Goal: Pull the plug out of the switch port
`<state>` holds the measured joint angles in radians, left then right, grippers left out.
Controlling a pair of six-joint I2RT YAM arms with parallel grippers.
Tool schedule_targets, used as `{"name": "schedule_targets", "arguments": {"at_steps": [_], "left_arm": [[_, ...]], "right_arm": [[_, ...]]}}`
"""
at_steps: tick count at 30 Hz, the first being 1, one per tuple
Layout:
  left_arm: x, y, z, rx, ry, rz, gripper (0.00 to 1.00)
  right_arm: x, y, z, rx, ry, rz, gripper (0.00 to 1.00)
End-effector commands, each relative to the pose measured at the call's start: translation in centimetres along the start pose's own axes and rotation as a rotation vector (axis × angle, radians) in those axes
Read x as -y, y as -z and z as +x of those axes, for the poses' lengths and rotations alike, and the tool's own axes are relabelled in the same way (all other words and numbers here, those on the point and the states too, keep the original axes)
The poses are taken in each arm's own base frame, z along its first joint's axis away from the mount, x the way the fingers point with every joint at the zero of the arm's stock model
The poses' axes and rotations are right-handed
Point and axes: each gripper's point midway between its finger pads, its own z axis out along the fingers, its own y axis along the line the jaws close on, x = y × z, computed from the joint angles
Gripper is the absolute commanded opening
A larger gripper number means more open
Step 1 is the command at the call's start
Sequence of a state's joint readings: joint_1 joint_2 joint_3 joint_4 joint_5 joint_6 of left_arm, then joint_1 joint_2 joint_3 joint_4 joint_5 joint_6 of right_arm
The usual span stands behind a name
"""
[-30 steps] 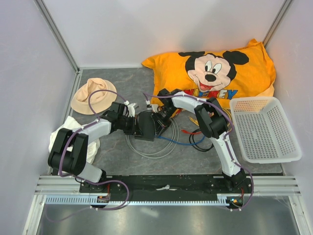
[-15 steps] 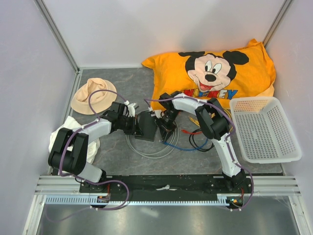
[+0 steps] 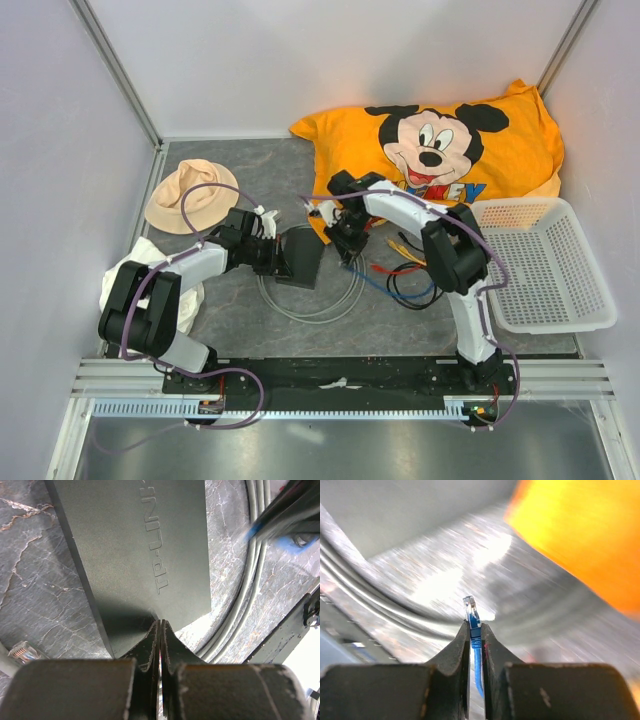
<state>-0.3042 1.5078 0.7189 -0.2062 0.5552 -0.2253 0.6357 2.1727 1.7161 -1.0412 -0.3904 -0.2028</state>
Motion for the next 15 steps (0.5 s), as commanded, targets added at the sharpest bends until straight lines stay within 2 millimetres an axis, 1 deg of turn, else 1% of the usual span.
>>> {"name": "schedule_targets", "arguments": {"at_steps": [1,2,4,5,6,7,8,9,10,11,13,14,15], "left_arm": [[-0.2,-0.4,-0.3,0.005,0.009,-0.010,0.02],[-0.3,-0.5,-0.4,0.004,0.012,-0.008,0.01],[-0.3,-0.6,-0.6,0.007,0.015,-0.008,0.01],[-0.2,-0.7,-0.7,0.012,0.014,-0.007,0.02],[-0.2,-0.7,-0.8,0.015,0.017,-0.005,0.02],[-0.2,-0.7,-0.9,0.017,0.014,-0.005,0.02],[-0.1,-0.7,-1.0,0.022,0.013,-0.003,0.02],[-0.2,-0.7,-1.0,0.022,0.013,-0.004,0.02],[-0.1,-0.6,-1.1,0.026,0.010,-0.005,0.01],[-0.1,-0.6,-1.1,0.028,0.011,-0.004,0.01],[-0.1,-0.5,-1.1,0.035,0.007,-0.004,0.02],[-0.1,-0.4,-1.1,0.037,0.007,-0.005,0.02],[0.0,-0.4,-1.1,0.042,0.005,-0.006,0.02]], "right_arm": [[3.7,6.7,-0.3,0.083,0.125,0.224,0.00],[4.0,7.2,0.8,0.044,0.126,0.229,0.00],[4.6,7.5,2.6,-0.026,0.183,0.246,0.00],[5.0,7.5,3.9,-0.076,0.186,0.251,0.00],[5.5,7.3,5.3,-0.125,0.211,0.256,0.00],[6.5,7.6,6.3,-0.149,0.203,0.280,0.00],[7.0,7.2,7.7,-0.180,0.200,0.286,0.00],[7.7,7.1,8.3,-0.197,0.198,0.302,0.00],[8.9,7.3,9.1,-0.215,0.174,0.330,0.00],[10.0,6.8,9.8,-0.238,0.157,0.356,0.00],[11.6,6.8,10.3,-0.237,0.094,0.382,0.00],[12.5,6.7,10.1,-0.235,0.074,0.405,0.00],[13.0,6.7,10.0,-0.229,0.056,0.416,0.00]]}}
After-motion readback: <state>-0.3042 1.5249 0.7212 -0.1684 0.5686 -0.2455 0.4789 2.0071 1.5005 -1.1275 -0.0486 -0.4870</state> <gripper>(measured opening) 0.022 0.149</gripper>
